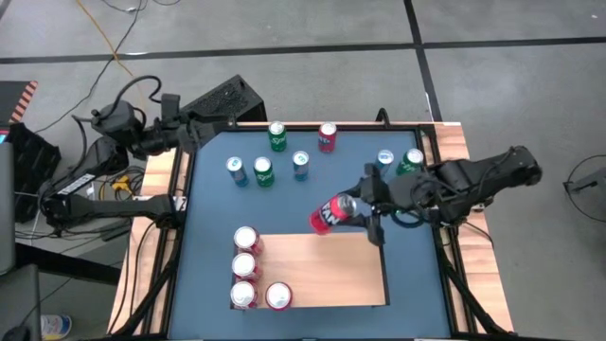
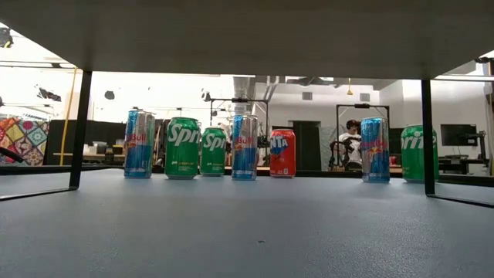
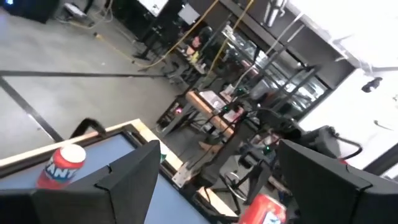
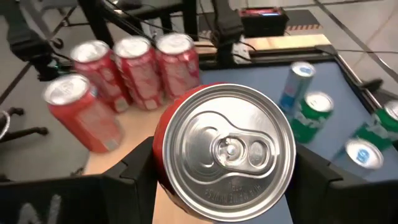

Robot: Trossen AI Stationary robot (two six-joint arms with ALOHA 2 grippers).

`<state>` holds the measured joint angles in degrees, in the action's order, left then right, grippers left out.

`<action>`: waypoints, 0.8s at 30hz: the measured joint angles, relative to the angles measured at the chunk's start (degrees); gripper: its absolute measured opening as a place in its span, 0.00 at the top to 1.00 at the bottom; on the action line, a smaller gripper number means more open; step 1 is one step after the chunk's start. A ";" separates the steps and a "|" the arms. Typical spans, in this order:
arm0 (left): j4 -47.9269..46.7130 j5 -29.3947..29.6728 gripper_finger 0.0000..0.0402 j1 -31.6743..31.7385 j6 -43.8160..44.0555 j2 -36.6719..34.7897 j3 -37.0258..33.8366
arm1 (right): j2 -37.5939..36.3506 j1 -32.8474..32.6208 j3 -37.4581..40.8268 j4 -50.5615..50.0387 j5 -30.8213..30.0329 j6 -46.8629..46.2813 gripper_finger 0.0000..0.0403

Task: Place canned beverage on shelf
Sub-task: Put the bottom orange soda can on the shelf aligned with the other orange soda can

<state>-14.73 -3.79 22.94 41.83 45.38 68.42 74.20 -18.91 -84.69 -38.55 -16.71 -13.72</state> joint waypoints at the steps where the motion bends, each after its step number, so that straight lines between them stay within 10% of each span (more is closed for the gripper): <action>1: -0.07 -0.41 0.23 0.00 -0.28 -0.06 0.24 | 1.69 -0.32 -2.43 -1.72 -0.03 0.02 0.39; 13: -0.06 -6.88 0.23 0.02 -1.94 -0.13 3.04 | 25.77 -1.25 -32.91 -23.69 0.93 5.34 0.39; 24: -2.85 -10.86 0.23 0.02 -1.95 -1.63 3.02 | 39.76 -2.61 -45.10 -25.67 9.54 15.63 0.38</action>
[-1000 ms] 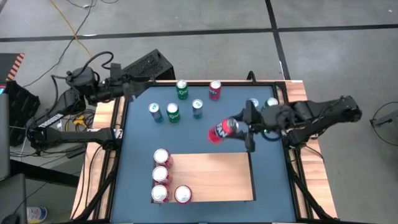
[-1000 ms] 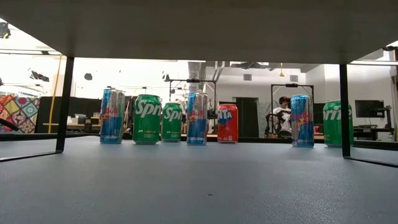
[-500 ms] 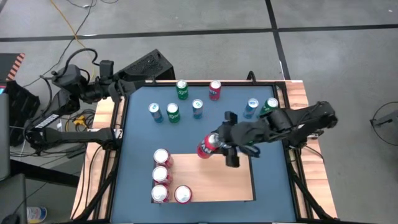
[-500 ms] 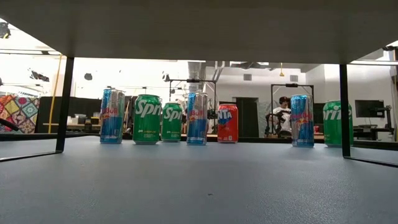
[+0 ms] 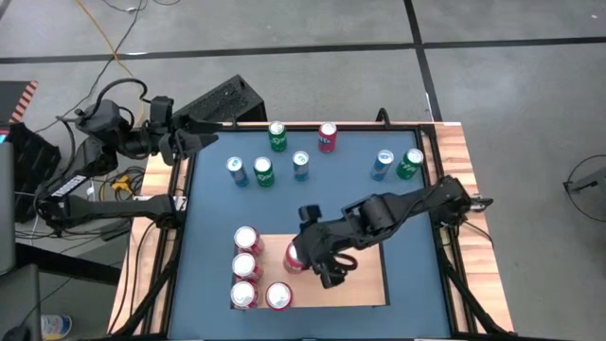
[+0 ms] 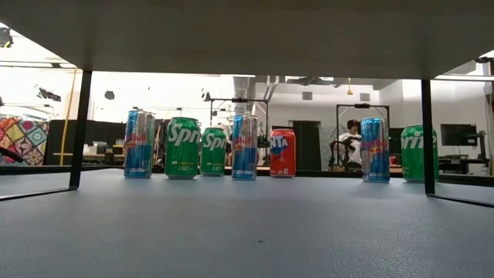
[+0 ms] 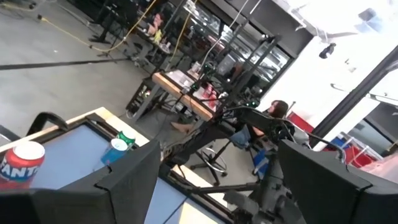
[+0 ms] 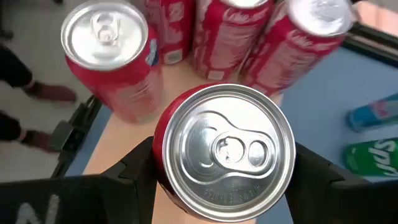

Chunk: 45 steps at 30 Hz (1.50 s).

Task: Place canned beverage on shelf
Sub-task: Put the bottom orange soda can on the shelf aligned with the other orange soda can

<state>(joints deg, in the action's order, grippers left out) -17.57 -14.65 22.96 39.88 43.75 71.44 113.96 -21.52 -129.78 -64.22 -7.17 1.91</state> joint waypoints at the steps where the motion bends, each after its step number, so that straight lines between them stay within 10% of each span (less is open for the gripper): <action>1: 0.14 -0.12 0.23 0.00 0.00 -0.15 0.02 | 0.74 0.00 -0.69 -0.33 0.37 0.60 0.38; 36: 0.32 1.95 0.23 0.00 -2.16 -0.35 0.00 | 4.28 1.44 -2.13 -2.55 7.48 11.65 0.32; 45: 0.28 1.92 0.23 0.00 -2.10 -0.35 0.00 | 4.17 2.21 -2.16 -1.92 9.25 12.93 0.17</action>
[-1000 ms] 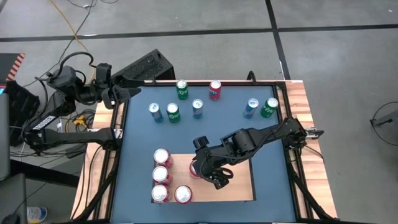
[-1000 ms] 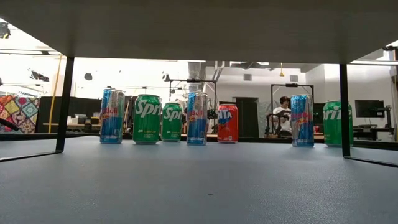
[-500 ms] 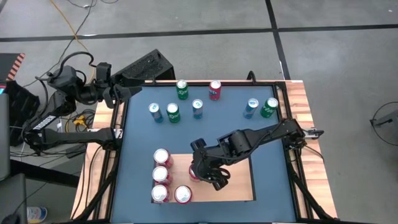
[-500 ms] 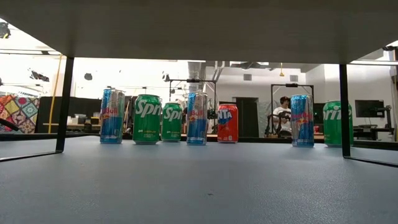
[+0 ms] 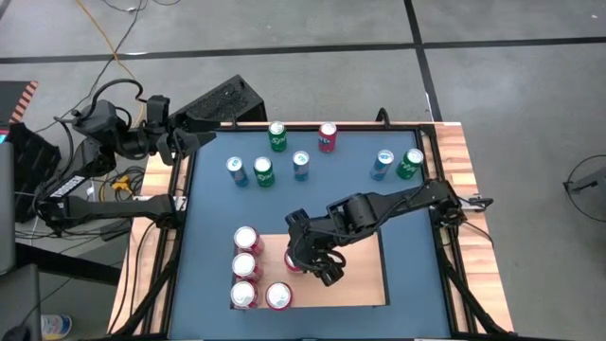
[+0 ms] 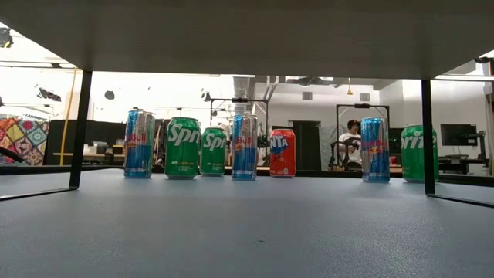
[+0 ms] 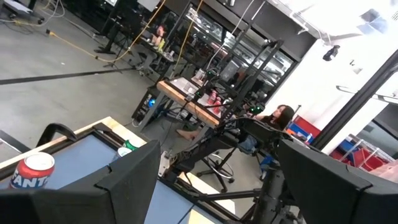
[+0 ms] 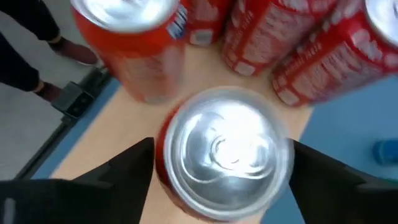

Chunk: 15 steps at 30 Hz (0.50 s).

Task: Place canned beverage on shelf
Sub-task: Put the bottom orange soda can on the shelf aligned with the other orange soda can

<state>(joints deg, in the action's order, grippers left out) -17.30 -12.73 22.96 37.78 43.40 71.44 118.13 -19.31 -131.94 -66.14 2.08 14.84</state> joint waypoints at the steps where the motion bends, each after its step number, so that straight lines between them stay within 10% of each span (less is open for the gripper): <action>1: 0.00 0.00 0.23 0.00 0.00 0.02 0.00 | -0.02 -0.04 -0.02 0.33 0.32 0.05 0.16; 15: 0.00 0.00 0.23 0.00 -0.06 0.09 -0.02 | -4.56 -0.64 0.00 1.81 -6.79 -2.61 0.18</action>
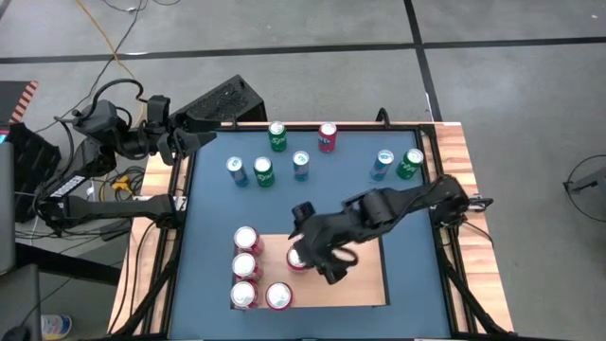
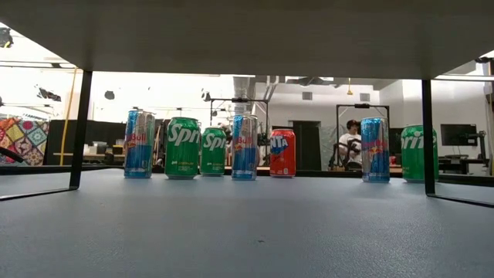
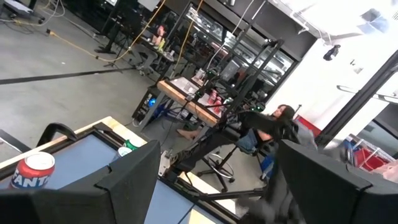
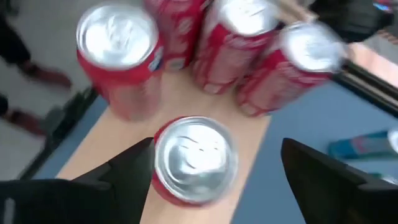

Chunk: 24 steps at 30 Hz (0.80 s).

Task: Place canned beverage on shelf
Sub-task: Put the bottom orange soda can on the shelf aligned with the other orange soda can

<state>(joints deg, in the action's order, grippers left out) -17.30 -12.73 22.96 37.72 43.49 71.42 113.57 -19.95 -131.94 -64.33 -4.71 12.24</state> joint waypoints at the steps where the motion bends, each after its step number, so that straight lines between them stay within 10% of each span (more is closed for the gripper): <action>1: 0.00 0.01 0.23 0.00 -0.14 0.01 0.00 | -1.05 0.24 -0.02 0.16 0.00 -1.64 0.18; 7: 0.01 0.02 0.23 0.00 -0.48 0.01 0.00 | -7.51 -1.07 -0.04 -8.24 -10.93 -11.45 0.23; 12: 0.00 0.02 0.23 0.00 -0.49 0.01 0.00 | -11.37 -3.07 0.14 -18.56 -21.59 -21.99 0.45; 18: 0.00 0.02 0.23 0.00 -0.49 -0.01 0.00 | -14.85 -6.76 9.65 -16.40 -30.77 -32.81 0.91; 24: 0.00 0.04 0.23 0.00 -1.69 -0.03 0.00 | -16.03 -9.15 26.40 -1.30 -36.97 -40.78 0.97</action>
<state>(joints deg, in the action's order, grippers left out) -17.30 -12.69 22.96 36.03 43.46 71.42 97.54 -29.10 -105.54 -65.62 -41.68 -28.55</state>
